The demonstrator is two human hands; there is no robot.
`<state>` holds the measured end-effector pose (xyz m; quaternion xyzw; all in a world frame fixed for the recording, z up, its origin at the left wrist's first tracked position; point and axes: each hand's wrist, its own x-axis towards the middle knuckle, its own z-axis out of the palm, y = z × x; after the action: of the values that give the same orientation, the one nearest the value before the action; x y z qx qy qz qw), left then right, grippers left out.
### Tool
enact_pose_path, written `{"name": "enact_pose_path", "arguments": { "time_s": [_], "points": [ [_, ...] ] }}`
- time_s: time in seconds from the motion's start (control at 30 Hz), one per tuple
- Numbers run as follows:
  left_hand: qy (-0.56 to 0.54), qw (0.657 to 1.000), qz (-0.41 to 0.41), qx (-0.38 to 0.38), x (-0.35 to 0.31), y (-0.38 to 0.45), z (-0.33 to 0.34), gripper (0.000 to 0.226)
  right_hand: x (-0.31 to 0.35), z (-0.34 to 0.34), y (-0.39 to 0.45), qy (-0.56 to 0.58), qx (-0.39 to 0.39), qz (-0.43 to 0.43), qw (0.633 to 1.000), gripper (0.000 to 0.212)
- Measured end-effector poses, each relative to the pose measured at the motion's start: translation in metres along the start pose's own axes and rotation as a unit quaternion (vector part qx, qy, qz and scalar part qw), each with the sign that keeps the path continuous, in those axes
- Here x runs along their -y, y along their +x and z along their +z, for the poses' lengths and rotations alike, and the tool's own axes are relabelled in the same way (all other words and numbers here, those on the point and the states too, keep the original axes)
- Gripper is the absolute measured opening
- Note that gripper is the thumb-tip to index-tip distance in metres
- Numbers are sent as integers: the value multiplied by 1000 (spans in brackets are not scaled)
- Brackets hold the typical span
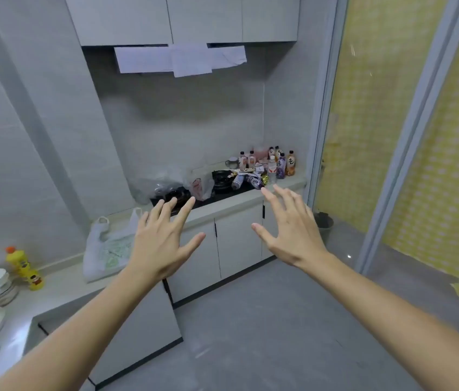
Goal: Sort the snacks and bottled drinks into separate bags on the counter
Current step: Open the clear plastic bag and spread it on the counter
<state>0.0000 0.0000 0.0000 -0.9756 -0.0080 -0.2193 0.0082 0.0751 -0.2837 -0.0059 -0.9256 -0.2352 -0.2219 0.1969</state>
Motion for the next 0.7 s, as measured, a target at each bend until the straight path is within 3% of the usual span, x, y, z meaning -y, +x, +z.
{"name": "enact_pose_path", "arguments": {
  "time_s": [0.33,0.7],
  "points": [
    [-41,999,-14,16,-25,95,84,81,-88,52,73,13,38,32,999,82],
    [-95,995,1,33,7,240,192,80,-136,149,194,18,46,65,997,79]
  ]
}}
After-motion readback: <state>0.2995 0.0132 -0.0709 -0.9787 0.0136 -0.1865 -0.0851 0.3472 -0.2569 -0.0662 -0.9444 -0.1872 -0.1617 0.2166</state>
